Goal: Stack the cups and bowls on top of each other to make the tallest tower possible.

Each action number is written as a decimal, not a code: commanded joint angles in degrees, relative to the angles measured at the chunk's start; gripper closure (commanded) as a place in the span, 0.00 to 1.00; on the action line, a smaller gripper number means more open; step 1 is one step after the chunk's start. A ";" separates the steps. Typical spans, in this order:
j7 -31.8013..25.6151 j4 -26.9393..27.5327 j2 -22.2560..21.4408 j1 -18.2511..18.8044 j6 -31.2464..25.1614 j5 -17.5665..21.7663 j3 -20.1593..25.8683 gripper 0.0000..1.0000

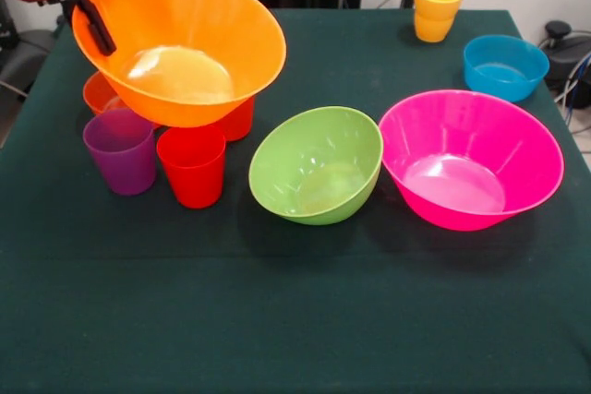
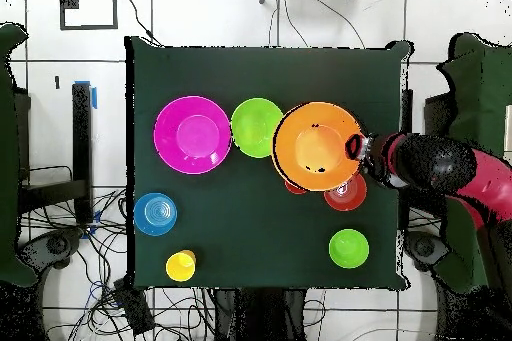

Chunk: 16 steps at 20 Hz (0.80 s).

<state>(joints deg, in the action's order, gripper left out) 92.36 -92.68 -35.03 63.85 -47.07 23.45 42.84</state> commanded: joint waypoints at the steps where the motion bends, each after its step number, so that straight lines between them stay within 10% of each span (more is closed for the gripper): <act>1: 0.92 2.76 3.60 -1.93 -0.48 -0.97 -3.17 1.00; 16: -2.27 6.78 6.24 -1.06 -2.19 -0.22 -3.01 1.00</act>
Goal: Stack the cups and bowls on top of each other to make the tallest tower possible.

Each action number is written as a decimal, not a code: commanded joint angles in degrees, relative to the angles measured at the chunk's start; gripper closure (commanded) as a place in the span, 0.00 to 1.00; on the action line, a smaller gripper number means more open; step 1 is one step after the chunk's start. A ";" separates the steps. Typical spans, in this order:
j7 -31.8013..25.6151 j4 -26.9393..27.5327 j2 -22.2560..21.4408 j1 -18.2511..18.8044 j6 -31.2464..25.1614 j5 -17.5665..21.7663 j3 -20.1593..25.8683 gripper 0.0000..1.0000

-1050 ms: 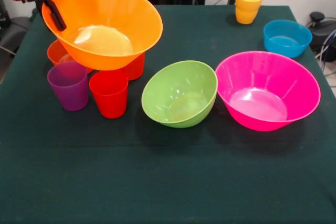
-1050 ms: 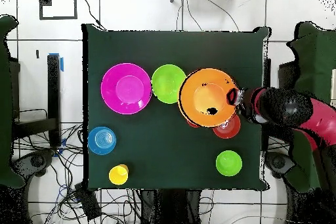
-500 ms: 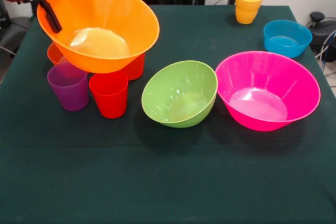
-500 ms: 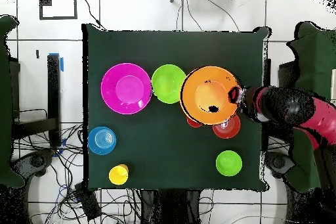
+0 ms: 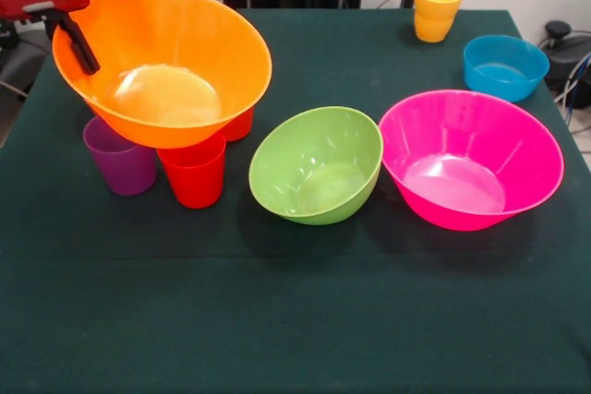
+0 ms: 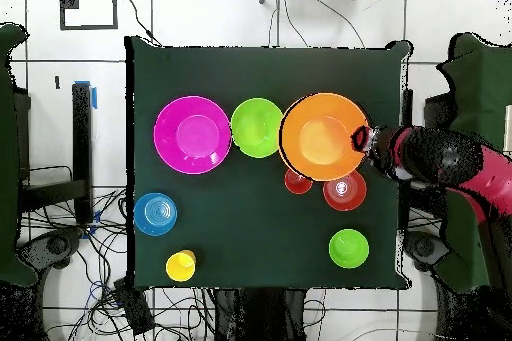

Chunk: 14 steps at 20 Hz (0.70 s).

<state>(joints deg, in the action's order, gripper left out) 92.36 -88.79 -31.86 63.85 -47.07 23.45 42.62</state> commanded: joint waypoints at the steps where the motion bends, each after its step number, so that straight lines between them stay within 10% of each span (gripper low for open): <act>1: -2.37 3.00 3.24 -1.05 -2.16 -0.19 -2.78 1.00; 14: -2.62 2.37 3.86 -0.42 -0.80 0.28 -2.99 1.00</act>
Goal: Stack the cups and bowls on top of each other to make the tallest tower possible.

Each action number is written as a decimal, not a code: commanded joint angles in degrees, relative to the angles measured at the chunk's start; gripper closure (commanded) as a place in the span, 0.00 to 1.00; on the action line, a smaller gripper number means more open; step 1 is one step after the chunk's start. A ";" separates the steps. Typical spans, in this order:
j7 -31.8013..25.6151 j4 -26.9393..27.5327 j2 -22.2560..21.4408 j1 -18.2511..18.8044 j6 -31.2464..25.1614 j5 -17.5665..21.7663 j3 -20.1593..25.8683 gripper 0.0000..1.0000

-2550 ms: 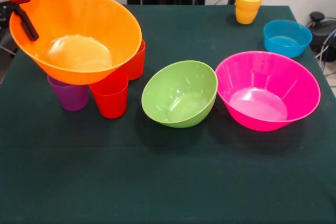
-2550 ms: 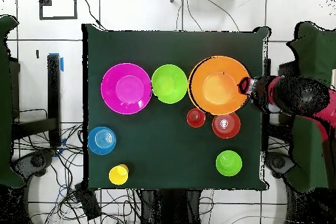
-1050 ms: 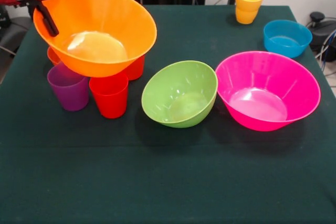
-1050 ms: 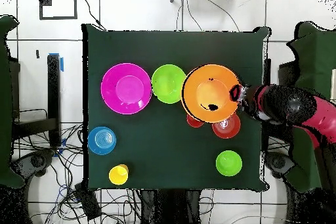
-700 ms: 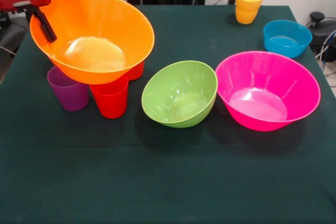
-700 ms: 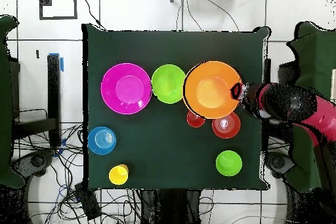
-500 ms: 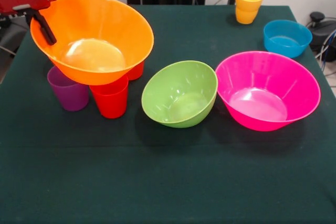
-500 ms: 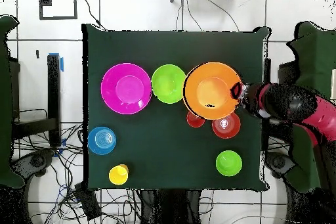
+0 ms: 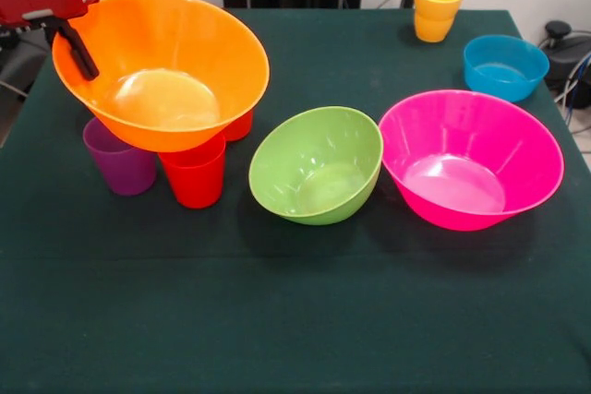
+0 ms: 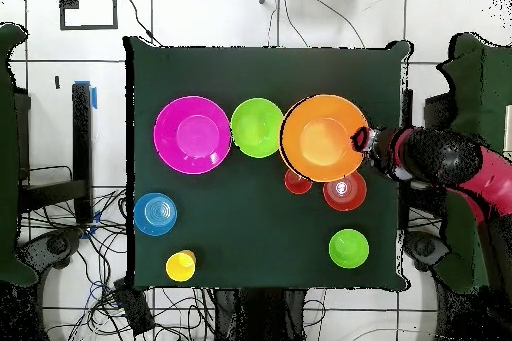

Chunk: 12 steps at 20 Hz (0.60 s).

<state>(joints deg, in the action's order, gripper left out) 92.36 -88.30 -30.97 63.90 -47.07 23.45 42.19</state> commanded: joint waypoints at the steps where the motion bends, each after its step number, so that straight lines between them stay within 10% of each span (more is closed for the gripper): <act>1: -2.86 2.30 3.24 -0.46 -0.85 0.40 -2.64 1.00; 12: -5.51 5.18 6.53 0.37 -0.33 1.55 -2.76 1.00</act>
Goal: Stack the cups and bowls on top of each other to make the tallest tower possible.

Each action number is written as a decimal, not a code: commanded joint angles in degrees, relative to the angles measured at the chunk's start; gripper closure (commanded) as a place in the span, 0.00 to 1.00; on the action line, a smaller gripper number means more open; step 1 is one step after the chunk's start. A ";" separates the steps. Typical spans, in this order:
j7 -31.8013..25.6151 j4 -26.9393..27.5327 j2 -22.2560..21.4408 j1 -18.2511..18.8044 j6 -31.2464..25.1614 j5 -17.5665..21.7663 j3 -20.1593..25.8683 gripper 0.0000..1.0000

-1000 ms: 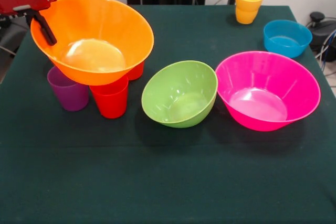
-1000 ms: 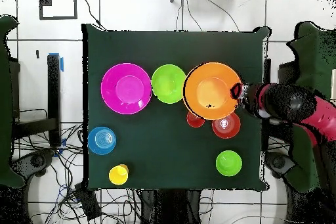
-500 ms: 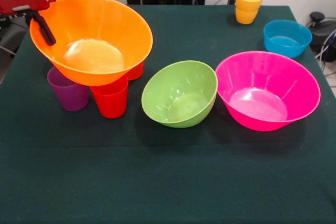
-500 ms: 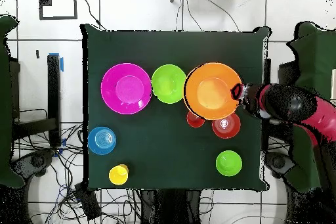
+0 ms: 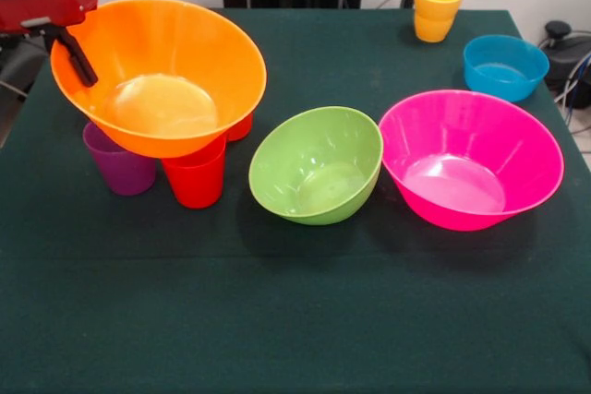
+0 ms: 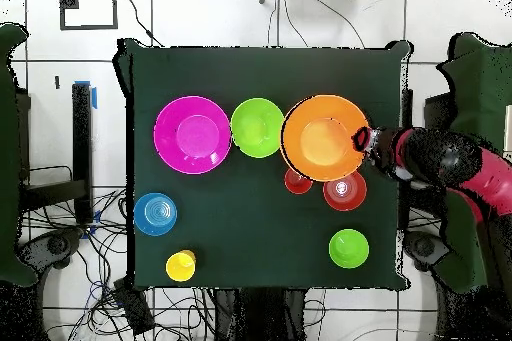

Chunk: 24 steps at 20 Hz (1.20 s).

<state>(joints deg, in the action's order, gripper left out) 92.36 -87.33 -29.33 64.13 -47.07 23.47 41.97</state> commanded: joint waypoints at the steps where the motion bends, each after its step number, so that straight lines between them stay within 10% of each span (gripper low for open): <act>1: -5.68 4.30 5.07 0.27 -0.20 1.63 -2.49 1.00; 24: -4.25 3.10 5.64 1.06 2.01 2.89 -1.91 1.00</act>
<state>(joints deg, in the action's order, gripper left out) 92.36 -86.22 -24.37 66.61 -47.07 23.84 41.96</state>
